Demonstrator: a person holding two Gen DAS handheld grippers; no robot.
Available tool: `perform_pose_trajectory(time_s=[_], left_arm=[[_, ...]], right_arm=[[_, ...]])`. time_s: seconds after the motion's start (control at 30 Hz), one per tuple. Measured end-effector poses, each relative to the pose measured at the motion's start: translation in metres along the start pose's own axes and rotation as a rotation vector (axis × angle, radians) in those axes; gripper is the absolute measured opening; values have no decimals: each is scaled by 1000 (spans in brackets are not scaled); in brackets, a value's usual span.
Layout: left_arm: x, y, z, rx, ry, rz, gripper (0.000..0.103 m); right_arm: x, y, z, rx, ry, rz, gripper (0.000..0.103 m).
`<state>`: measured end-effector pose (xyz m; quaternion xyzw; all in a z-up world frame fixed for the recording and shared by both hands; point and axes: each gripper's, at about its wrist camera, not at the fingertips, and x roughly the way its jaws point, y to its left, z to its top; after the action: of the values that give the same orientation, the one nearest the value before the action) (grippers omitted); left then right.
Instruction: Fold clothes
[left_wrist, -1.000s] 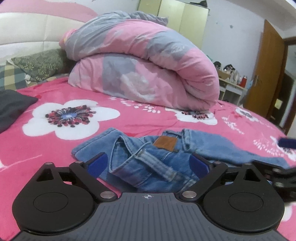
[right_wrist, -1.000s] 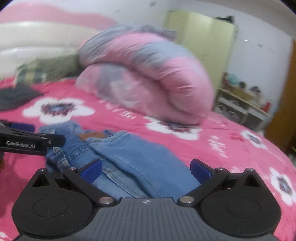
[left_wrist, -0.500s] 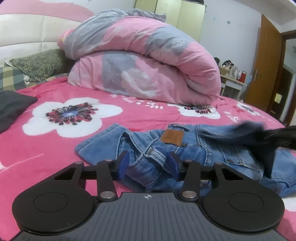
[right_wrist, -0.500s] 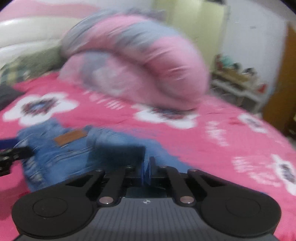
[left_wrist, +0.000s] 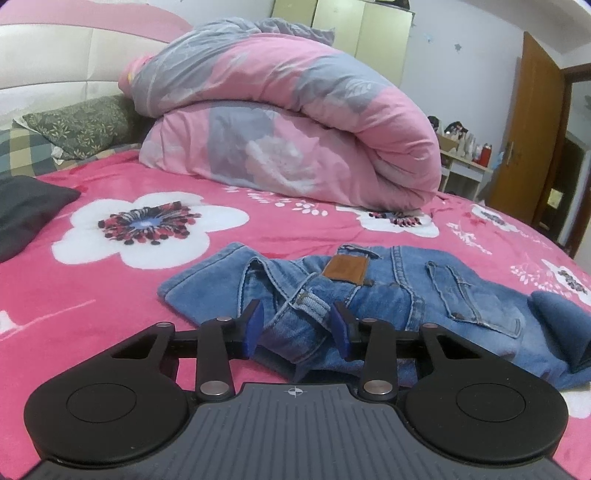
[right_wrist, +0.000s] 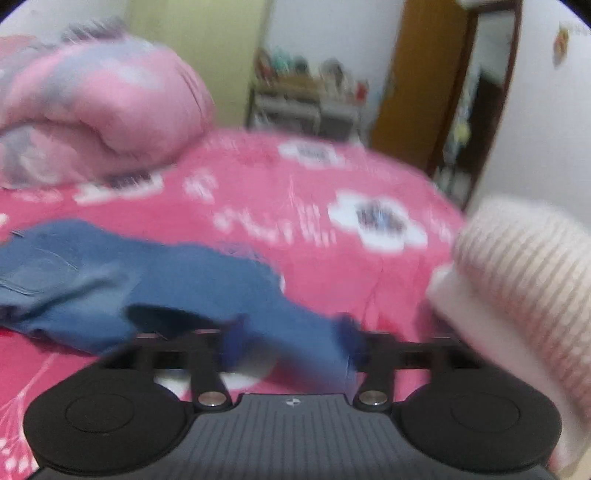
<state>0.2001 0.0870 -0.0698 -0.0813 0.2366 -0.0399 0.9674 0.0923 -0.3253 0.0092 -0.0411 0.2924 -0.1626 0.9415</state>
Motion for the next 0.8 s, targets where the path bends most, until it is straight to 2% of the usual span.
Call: perform_pose_trajectory(time_s=[0.03, 0.07, 0.1, 0.17, 0.27, 0.37, 0.5, 0.6, 0.67, 0.73, 0.77, 0.8], left_arm=[[0, -1, -1, 3, -1, 3, 40], [1, -1, -2, 6, -1, 7, 40], [1, -2, -2, 11, -2, 11, 40], [2, -3, -3, 20, -3, 17, 40], [3, -4, -5, 33, 0, 25, 40], [5, -4, -6, 46, 7, 34, 40], [11, -5, -9, 78, 37, 71, 40], [16, -4, -12, 83, 57, 79, 40], [17, -3, -12, 82, 56, 77, 40], [17, -3, -12, 79, 56, 76, 40], [16, -2, -12, 78, 56, 75, 40], [16, -2, -12, 73, 57, 73, 40]], right_arm=[[-12, 6, 2, -22, -53, 16, 87], [-18, 15, 9, -49, -90, 68, 96], [-23, 24, 16, -76, -127, 120, 99], [-34, 43, 29, -130, -199, 225, 101], [-8, 93, 54, -220, -187, 404, 102], [54, 155, 78, -287, -111, 513, 102], [144, 210, 102, -338, 37, 597, 101], [188, 229, 115, -296, 77, 623, 101], [213, 232, 121, -244, 169, 686, 101], [229, 225, 118, -188, 272, 751, 91], [236, 222, 116, -160, 321, 783, 70], [233, 216, 114, -143, 330, 811, 54]])
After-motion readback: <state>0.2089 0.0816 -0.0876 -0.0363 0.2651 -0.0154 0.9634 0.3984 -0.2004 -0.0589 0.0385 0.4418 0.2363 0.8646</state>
